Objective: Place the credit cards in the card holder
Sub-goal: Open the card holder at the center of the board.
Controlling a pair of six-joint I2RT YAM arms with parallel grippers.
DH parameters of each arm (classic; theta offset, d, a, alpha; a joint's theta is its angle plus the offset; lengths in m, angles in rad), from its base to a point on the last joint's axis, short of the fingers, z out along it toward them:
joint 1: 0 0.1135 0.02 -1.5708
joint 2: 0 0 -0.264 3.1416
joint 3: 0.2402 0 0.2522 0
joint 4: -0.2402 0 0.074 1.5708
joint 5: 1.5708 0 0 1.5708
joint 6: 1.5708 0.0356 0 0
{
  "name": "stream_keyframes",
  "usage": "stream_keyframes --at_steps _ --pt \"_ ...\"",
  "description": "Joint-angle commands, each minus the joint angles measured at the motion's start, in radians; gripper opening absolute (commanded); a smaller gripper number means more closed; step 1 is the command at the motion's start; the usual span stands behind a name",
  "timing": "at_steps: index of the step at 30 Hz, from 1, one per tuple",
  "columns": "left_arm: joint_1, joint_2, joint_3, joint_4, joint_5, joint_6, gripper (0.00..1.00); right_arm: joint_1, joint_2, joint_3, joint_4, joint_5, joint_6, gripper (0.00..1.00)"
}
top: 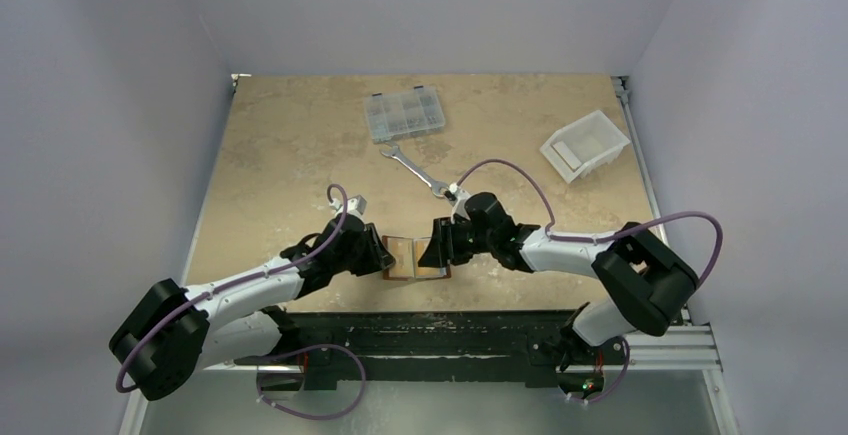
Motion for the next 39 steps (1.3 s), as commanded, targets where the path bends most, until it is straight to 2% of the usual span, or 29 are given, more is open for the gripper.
stream_keyframes --at_steps 1,3,6,13,19,31,39 --pt "-0.002 -0.005 -0.003 0.041 0.006 -0.004 0.27 -0.001 -0.004 0.02 -0.05 0.053 -0.006 0.54" --pt "-0.002 -0.014 -0.01 0.041 0.0 -0.004 0.23 0.0 -0.041 0.035 -0.175 0.189 -0.035 0.59" --pt "-0.002 -0.02 -0.011 0.036 0.0 -0.013 0.18 0.002 -0.069 0.034 -0.246 0.232 -0.054 0.61" --pt "-0.002 0.006 -0.009 0.059 0.006 -0.004 0.13 0.012 -0.065 0.018 -0.174 0.177 -0.04 0.6" --pt "-0.002 -0.002 -0.007 0.073 0.027 -0.009 0.1 0.06 -0.067 0.046 -0.183 0.203 -0.032 0.47" --pt "-0.002 -0.021 -0.01 0.06 0.019 -0.007 0.07 0.063 -0.067 0.053 -0.249 0.275 -0.038 0.53" --pt "-0.003 0.002 -0.003 0.067 0.023 0.001 0.06 0.071 -0.035 0.039 -0.144 0.196 -0.023 0.51"
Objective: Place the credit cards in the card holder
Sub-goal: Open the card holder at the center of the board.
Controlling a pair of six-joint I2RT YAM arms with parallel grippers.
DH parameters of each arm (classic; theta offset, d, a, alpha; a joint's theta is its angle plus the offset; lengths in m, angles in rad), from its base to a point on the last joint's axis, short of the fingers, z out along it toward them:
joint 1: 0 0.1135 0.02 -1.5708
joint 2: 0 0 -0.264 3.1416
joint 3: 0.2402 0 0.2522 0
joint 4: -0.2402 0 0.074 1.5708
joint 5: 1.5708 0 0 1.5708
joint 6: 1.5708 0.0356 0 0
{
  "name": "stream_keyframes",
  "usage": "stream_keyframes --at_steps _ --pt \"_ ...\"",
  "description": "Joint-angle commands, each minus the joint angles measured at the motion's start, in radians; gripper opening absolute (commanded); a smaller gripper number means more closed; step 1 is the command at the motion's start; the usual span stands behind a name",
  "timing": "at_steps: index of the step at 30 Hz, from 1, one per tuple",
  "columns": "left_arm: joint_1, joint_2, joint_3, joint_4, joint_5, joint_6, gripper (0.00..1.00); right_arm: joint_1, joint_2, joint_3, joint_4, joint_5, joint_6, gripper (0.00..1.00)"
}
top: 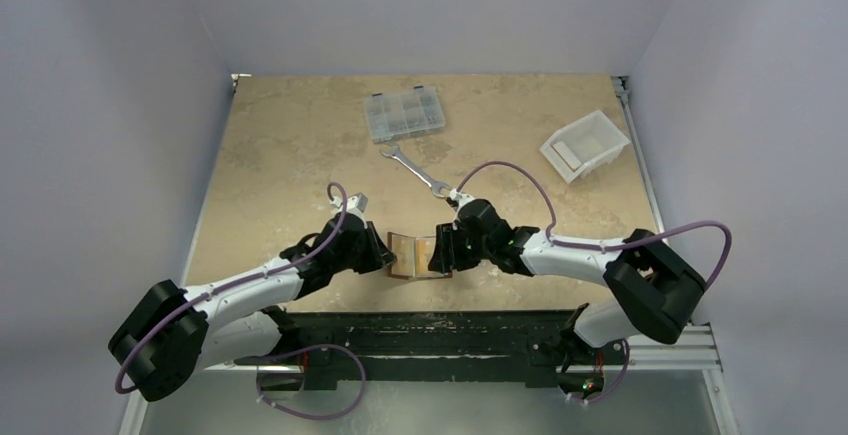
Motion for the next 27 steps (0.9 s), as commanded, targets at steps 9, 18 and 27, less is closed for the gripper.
stream_keyframes --at_steps 9,18,27 --pt "-0.001 0.013 -0.007 0.035 0.016 0.0 0.05 0.011 0.055 0.036 0.121 -0.094 0.012 0.49" --pt "-0.001 0.016 -0.01 0.042 0.02 -0.004 0.04 0.01 -0.026 0.005 0.191 -0.14 0.056 0.5" --pt "-0.001 0.018 0.0 0.036 0.022 -0.003 0.03 0.014 -0.014 0.018 0.2 -0.167 0.058 0.5"
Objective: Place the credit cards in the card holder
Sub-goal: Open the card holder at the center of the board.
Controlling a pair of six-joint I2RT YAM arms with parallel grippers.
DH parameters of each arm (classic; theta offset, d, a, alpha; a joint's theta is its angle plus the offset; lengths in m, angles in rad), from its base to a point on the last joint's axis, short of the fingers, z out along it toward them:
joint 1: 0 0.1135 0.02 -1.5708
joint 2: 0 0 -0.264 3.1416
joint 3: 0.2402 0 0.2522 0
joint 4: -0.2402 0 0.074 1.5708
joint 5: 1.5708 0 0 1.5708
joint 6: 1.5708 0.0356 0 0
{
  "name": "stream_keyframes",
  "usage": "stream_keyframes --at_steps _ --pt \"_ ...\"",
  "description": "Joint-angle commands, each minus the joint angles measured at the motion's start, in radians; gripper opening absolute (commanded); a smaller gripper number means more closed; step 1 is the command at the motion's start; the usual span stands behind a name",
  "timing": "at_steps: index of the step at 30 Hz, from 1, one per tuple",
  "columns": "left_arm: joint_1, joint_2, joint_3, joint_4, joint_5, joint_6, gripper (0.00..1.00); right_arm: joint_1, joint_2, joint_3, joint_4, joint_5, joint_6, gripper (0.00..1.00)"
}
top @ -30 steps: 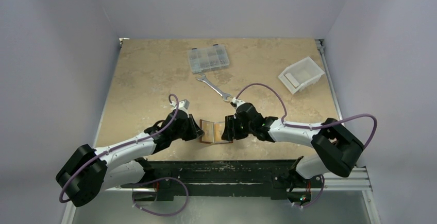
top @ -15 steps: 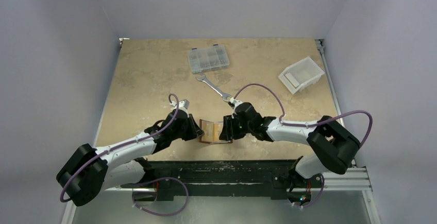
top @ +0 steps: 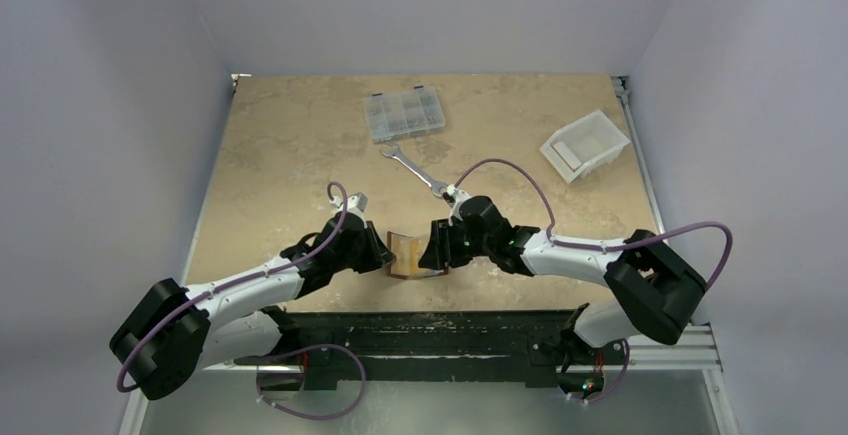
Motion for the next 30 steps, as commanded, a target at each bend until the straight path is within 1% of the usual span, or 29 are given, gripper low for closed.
stream_keyframes --at_steps 1,9,16,20,28,30 --pt "-0.002 0.003 0.001 0.03 0.02 -0.005 0.03 0.011 -0.009 0.021 0.087 -0.062 0.013 0.5" --pt "-0.003 0.007 0.016 0.016 0.018 0.006 0.02 0.021 0.03 0.041 0.137 -0.095 0.013 0.51" --pt "-0.002 -0.018 0.016 0.008 0.006 0.001 0.02 0.023 0.06 0.056 0.144 -0.093 0.008 0.53" --pt "-0.003 -0.017 0.02 -0.03 0.003 0.005 0.02 0.023 0.086 0.066 0.154 -0.106 0.003 0.53" --pt "-0.002 -0.037 0.015 -0.038 0.003 0.0 0.03 0.04 0.083 0.08 0.169 -0.121 -0.003 0.62" --pt "-0.003 -0.035 0.017 -0.037 -0.002 0.004 0.04 0.046 0.087 0.09 0.161 -0.116 -0.009 0.63"
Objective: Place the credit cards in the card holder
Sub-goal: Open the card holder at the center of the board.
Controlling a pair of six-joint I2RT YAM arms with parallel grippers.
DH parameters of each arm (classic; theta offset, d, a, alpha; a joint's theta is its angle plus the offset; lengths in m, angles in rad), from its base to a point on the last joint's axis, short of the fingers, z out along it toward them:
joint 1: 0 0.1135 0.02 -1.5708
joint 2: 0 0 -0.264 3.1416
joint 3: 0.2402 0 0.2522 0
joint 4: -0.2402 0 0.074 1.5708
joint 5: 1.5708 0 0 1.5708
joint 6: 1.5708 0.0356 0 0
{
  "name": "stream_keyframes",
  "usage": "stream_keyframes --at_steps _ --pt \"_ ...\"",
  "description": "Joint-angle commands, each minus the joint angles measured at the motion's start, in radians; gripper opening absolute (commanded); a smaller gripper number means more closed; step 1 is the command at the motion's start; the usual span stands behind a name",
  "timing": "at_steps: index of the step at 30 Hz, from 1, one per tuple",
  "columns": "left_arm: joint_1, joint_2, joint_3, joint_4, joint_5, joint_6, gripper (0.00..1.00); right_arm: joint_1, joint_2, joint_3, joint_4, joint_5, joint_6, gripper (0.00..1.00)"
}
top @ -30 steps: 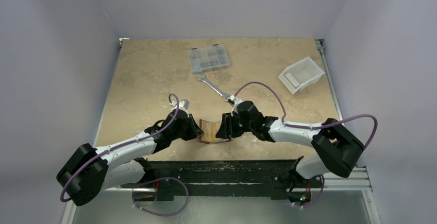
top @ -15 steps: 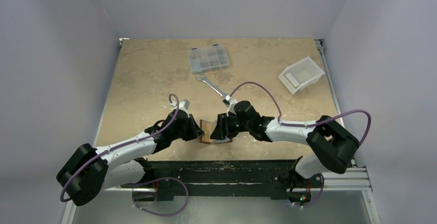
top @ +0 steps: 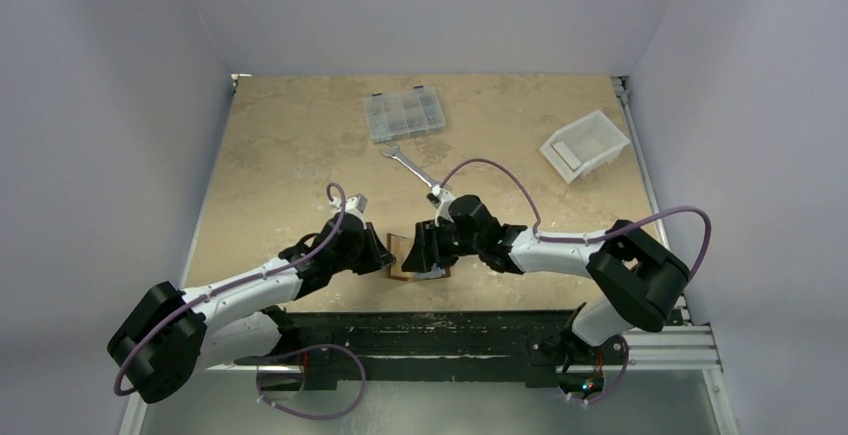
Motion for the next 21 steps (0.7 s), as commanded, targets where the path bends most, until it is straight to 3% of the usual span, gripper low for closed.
stream_keyframes --at_steps 1,13,18,21 --pt "-0.004 -0.01 0.019 -0.011 -0.009 0.004 0.03 0.019 -0.001 0.058 0.042 -0.022 -0.016 0.63" --pt "-0.003 -0.021 0.03 -0.028 -0.008 0.01 0.04 0.023 0.018 0.081 0.029 -0.012 -0.031 0.65" --pt "-0.002 -0.021 0.034 -0.036 -0.011 0.014 0.05 0.021 -0.013 0.101 -0.079 0.042 -0.076 0.66" --pt "-0.004 -0.034 0.032 -0.045 -0.013 0.011 0.05 0.021 -0.054 0.102 -0.195 0.15 -0.098 0.68"
